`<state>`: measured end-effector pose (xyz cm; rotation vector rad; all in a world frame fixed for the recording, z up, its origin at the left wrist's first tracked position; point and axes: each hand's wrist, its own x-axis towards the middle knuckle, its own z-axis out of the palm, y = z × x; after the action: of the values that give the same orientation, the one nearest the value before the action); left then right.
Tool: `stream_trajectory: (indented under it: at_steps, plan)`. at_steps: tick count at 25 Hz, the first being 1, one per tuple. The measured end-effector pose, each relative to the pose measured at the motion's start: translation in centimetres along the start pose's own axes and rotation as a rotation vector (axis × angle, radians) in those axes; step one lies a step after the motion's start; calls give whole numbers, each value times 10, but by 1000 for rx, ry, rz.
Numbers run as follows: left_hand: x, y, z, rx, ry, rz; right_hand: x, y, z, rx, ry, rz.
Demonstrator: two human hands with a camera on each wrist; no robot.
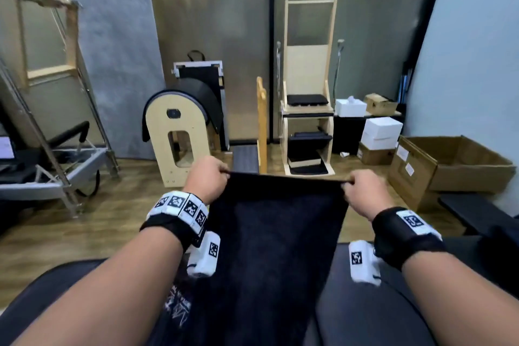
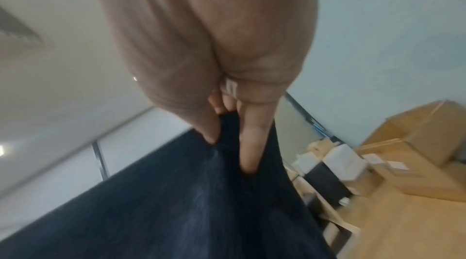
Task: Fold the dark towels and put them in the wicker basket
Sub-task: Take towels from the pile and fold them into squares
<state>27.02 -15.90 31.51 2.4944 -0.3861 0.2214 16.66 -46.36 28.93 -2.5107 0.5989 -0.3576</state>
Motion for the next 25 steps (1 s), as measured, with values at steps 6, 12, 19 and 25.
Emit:
stream_trajectory:
  at_steps: [6,12,19,25]
  plan:
    - [21,41,-102,17,497,367,2,-72,-91,274,525,-181]
    - [-27,11,-77,127,435,464,-67,-40,-75,218,508,-172]
    - [-138,-16,9,332,28,280,-151,60,-22,112,295,-44]
    - [-247,-12,88,406,-289,70,-242,175,27,36,-18,63]
